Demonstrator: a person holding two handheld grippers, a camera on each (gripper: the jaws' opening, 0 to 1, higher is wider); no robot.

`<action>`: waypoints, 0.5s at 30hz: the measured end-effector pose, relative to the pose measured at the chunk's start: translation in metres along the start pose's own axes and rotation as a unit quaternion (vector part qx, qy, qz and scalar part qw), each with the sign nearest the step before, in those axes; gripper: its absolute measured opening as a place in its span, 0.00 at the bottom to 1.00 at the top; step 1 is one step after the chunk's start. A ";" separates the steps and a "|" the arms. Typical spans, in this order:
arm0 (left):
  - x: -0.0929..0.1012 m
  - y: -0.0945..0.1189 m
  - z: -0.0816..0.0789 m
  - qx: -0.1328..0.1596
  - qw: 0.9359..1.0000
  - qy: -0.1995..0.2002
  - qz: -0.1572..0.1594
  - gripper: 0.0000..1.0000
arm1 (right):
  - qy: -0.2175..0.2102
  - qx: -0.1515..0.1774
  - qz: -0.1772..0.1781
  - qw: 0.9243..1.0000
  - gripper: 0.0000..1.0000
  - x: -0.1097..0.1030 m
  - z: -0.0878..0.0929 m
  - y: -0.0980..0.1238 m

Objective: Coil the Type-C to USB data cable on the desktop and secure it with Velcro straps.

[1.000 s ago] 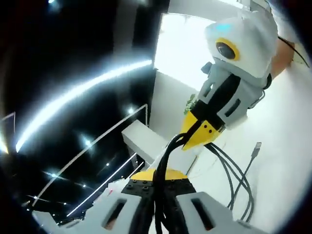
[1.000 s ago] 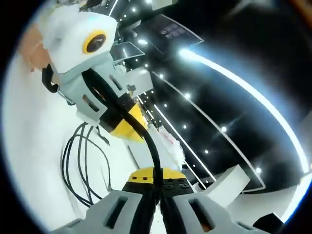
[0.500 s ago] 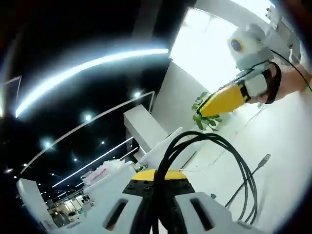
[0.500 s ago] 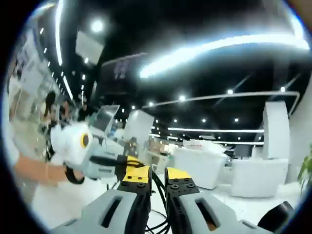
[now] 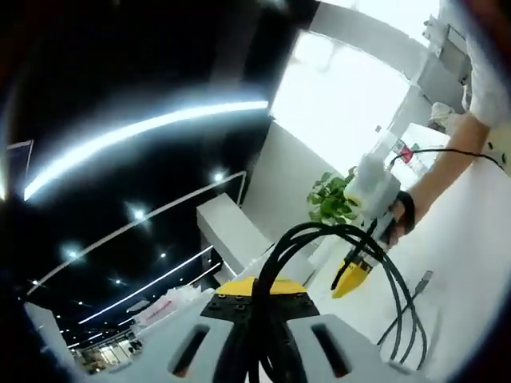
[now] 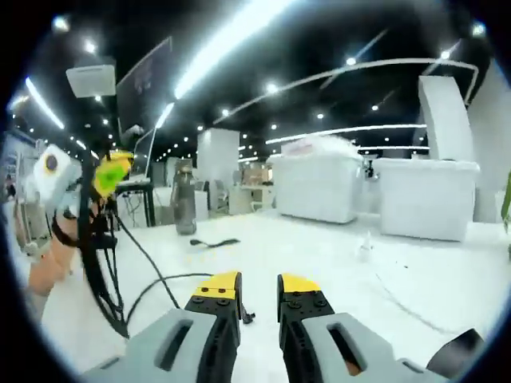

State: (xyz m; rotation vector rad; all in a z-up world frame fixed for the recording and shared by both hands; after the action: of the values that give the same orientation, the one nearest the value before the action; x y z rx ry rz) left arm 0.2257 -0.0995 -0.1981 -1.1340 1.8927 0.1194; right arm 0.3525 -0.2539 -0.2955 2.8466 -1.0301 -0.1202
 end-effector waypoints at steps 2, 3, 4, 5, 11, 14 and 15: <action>-0.003 0.001 -0.003 0.009 1.000 0.010 -0.003 0.04 | 0.002 -0.034 -0.024 0.999 0.21 -0.007 0.013 -0.013; -0.004 0.002 -0.005 0.015 1.000 0.012 -0.005 0.04 | 0.003 -0.042 -0.038 0.998 0.23 -0.012 0.016 -0.018; -0.006 0.003 -0.007 0.020 1.000 0.014 -0.007 0.04 | 0.008 -0.053 -0.050 0.997 0.25 -0.017 0.020 -0.023; -0.008 0.004 -0.009 0.024 1.000 0.016 -0.010 0.04 | 0.014 -0.062 -0.057 0.996 0.25 -0.023 0.023 -0.026; -0.016 0.008 -0.019 0.048 0.998 0.023 -0.021 0.04 | 0.088 -0.125 -0.090 0.984 0.23 -0.052 0.049 -0.041; -0.015 0.010 -0.027 0.062 0.998 0.021 -0.021 0.04 | 0.104 -0.138 -0.094 0.980 0.16 -0.059 0.051 -0.053; -0.015 0.011 -0.030 0.068 0.997 0.019 -0.021 0.04 | 0.101 -0.146 -0.089 0.980 0.14 -0.058 0.049 -0.056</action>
State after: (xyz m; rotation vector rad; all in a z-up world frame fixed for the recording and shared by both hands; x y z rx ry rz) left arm 0.2002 -0.0981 -0.1731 -1.0898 1.8794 -0.0549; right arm 0.3385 -0.1779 -0.3497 2.6109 -0.6561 0.0028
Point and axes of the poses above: the point that each gripper's makers call its tool centre point, and the gripper's own axes: y roughly backward along the fingers, x roughly to its right, z roughly out of its underside, the point moved 6 cm from there along y, roughly backward along the fingers, and after that the axes turned 7 degrees about -y, right-handed, at the moved point
